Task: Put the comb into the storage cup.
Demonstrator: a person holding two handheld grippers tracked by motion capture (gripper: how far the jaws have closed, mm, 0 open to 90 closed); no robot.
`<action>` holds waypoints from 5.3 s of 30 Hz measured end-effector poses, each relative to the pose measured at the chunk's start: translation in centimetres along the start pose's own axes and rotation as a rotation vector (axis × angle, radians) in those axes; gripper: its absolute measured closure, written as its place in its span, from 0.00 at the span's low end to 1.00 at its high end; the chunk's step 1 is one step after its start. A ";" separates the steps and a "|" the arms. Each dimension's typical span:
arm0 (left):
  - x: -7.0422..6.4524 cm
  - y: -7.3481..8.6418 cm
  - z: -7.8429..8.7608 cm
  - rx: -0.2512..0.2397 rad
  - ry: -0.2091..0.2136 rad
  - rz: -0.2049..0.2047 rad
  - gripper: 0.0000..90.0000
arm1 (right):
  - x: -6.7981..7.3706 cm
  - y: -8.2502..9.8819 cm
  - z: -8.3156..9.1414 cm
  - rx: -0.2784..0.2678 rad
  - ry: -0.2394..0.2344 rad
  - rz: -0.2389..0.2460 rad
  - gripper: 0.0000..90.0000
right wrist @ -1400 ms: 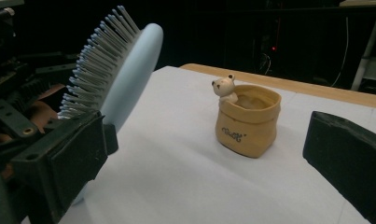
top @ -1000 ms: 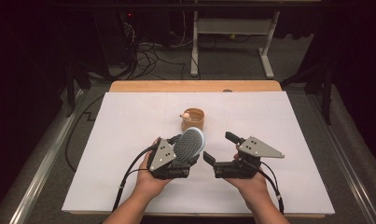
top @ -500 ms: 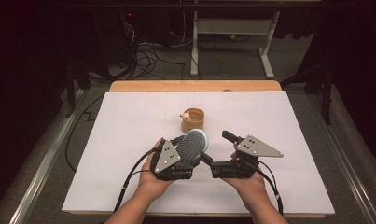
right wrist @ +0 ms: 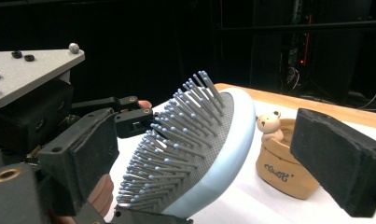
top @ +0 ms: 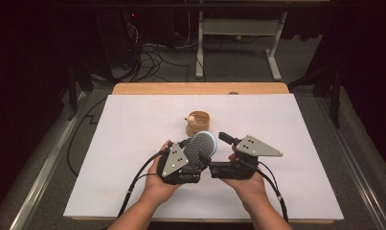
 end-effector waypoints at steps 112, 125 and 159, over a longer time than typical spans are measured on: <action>-0.5 -0.8 -0.3 -0.015 -0.016 -0.047 0.23 | -0.3 -0.2 -2.0 -0.014 -0.078 -0.209 0.65; -0.4 -0.7 -0.4 -0.017 -0.019 -0.034 0.23 | -0.4 -0.2 -2.2 -0.006 -0.070 -0.215 0.65; 1.0 -1.5 0.3 0.004 0.036 0.131 0.04 | -0.9 -0.8 -2.1 -0.022 -0.042 -0.210 0.65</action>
Point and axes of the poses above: each handheld gripper's, and its own axes: z roughly backward along the jaws, y roughly out of its underside, x roughly to its left, the point moved 1 cm from there along -z, roughly forward along the jaws, and after that the axes turned 3 degrees about x, right-handed, at the moved point
